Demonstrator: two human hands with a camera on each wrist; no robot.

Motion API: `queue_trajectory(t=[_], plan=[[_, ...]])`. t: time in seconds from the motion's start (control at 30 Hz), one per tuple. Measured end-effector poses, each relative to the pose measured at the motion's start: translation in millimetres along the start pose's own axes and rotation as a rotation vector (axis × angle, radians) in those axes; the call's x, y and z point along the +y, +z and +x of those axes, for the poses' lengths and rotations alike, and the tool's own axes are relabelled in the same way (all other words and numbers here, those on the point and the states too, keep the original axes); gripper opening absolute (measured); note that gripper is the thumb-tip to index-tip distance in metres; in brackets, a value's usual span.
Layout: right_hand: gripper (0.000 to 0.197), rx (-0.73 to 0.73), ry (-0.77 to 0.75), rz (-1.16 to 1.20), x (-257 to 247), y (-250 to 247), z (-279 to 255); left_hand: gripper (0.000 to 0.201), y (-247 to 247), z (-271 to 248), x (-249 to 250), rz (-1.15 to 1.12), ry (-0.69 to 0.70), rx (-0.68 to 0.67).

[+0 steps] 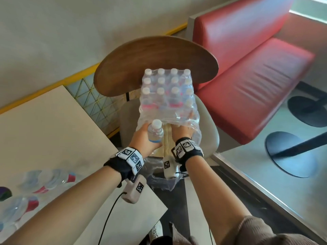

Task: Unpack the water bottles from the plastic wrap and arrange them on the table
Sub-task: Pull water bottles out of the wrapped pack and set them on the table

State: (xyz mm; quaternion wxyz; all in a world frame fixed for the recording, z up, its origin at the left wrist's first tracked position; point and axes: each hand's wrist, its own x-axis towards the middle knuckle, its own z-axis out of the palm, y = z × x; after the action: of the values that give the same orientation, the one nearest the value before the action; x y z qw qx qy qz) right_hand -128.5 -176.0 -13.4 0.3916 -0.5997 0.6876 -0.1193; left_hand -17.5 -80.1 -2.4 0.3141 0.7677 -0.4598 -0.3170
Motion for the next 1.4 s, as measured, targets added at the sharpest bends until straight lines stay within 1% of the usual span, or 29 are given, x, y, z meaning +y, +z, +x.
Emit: queue_trajectory(t=[0.03, 0.1, 0.17, 0.2, 0.27, 0.37, 0.47, 0.53, 0.57, 0.6, 0.63, 0.67, 0.7, 0.73, 0.8, 0.93, 1.07, 1.17, 1.27, 1.4], plan=[[0.044, -0.019, 0.024, 0.015, -3, -2, 8, 0.065, 0, 1, -2, 0.003, -0.004, -0.004], [0.046, -0.109, -0.002, -0.100, -7, -9, 12, 0.068, -1, 1, -7, 0.012, -0.014, -0.005], [0.047, -0.174, -0.006, -0.148, 0, -10, 18, 0.069, -2, 2, -12, 0.001, -0.012, 0.006], [0.047, -0.174, 0.026, -0.065, 1, -12, 18, 0.069, -3, 2, -14, -0.005, -0.010, 0.012], [0.048, -0.131, 0.060, 0.021, 5, -13, 25, 0.068, -6, 2, -17, -0.007, -0.003, 0.019], [0.045, -0.202, 0.070, 0.133, -1, -16, 24, 0.068, -9, 0, -20, 0.001, 0.004, 0.031], [0.045, -0.196, 0.054, 0.134, 6, -13, 21, 0.068, -11, -3, -22, -0.029, -0.001, 0.036], [0.047, -0.224, 0.072, 0.166, 9, -12, 12, 0.069, -14, -7, -23, -0.056, 0.006, 0.024], [0.048, -0.227, 0.056, 0.114, 9, -11, 4, 0.070, -16, -12, -24, -0.073, 0.008, 0.020], [0.051, -0.197, 0.006, 0.046, 10, -10, -1, 0.070, -18, -17, -25, -0.092, 0.007, 0.019], [0.056, -0.153, -0.057, 0.034, 11, -7, -6, 0.070, -21, -24, -26, -0.109, 0.007, 0.022], [0.066, -0.147, -0.112, 0.066, 12, -4, -14, 0.069, -24, -31, -28, -0.124, 0.007, 0.028], [0.072, -0.170, -0.157, 0.094, 14, -1, -22, 0.069, -27, -40, -30, -0.136, 0.006, 0.040], [0.074, -0.207, -0.192, 0.099, 16, 1, -31, 0.068, -31, -49, -33, -0.142, 0.003, 0.055], [0.071, -0.300, -0.240, 0.045, 22, 7, -45, 0.067, -41, -70, -37, -0.135, -0.003, 0.074], [0.059, -0.512, -0.458, -0.059, 26, 18, -75, 0.067, -60, -112, -53, -0.078, -0.006, 0.040], [0.059, -0.718, -0.570, -0.140, 26, 40, -108, 0.067, -79, -149, -73, 0.009, -0.039, 0.039], [0.058, -0.779, -0.686, -0.227, 19, 60, -130, 0.065, -90, -175, -89, 0.073, -0.067, 0.040], [0.056, -0.846, -0.808, -0.265, 9, 77, -147, 0.066, -105, -209, -105, 0.131, -0.091, 0.022], [0.056, -0.963, -0.896, -0.338, -2, 99, -164, 0.065, -122, -260, -128, 0.064, -0.153, -0.013]])
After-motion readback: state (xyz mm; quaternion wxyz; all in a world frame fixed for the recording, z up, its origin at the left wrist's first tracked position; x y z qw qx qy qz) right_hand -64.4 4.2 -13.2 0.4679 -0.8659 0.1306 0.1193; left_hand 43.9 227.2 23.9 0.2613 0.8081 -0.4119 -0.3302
